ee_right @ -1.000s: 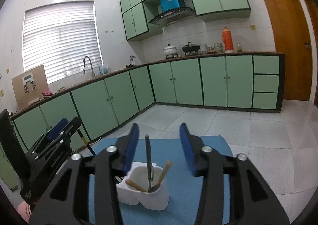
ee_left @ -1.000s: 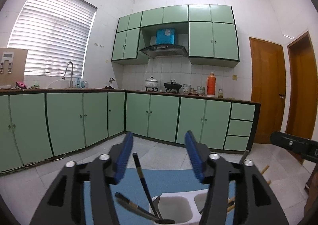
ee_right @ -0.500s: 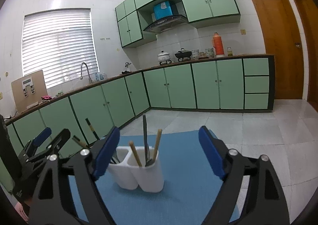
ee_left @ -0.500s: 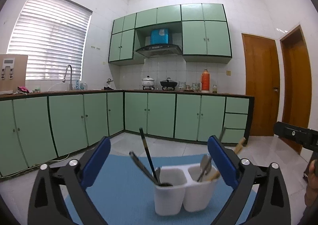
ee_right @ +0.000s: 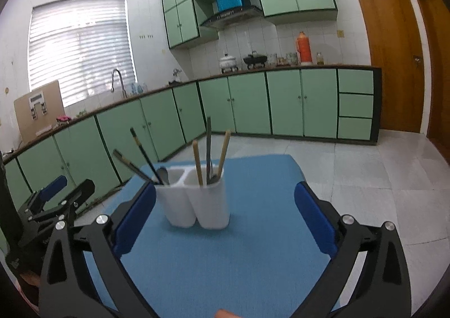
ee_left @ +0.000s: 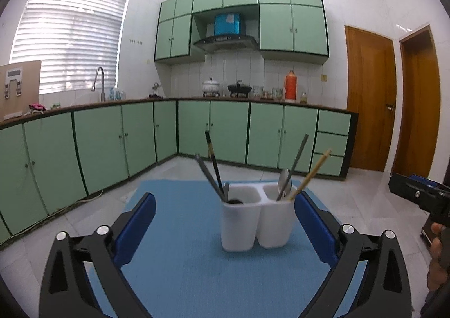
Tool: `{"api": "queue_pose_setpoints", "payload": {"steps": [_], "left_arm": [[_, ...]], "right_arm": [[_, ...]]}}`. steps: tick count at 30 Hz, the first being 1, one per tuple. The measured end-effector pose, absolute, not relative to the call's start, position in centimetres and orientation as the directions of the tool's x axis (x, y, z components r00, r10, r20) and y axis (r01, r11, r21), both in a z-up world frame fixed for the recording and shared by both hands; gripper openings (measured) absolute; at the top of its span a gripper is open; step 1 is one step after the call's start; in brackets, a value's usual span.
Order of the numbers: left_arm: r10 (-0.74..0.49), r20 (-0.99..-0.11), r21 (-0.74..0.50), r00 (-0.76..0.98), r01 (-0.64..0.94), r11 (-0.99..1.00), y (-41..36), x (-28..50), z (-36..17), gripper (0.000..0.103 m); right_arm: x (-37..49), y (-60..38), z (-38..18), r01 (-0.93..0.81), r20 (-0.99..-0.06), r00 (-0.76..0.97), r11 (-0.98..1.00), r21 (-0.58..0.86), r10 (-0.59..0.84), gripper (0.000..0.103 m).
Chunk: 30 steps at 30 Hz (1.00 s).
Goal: Organize utensils
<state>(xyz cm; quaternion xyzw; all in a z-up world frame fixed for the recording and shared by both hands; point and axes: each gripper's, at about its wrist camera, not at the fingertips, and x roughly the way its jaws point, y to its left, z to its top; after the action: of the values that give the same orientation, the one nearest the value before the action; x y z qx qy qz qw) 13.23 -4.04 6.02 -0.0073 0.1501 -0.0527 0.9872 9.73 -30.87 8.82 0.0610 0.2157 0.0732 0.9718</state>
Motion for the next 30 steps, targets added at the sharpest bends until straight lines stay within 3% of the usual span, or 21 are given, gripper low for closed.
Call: {"api": "queue_pose_setpoints", "payload": {"steps": [30], "left_arm": [[-0.12, -0.495, -0.034, 0.86, 0.119, 0.992, -3.3, 4.3, 7.3, 0.097]], "right_arm": [[2.1, -27.2, 8.6, -0.157, -0.615, 0.766, 0.982, 0.105, 0.188, 0.096]]}}
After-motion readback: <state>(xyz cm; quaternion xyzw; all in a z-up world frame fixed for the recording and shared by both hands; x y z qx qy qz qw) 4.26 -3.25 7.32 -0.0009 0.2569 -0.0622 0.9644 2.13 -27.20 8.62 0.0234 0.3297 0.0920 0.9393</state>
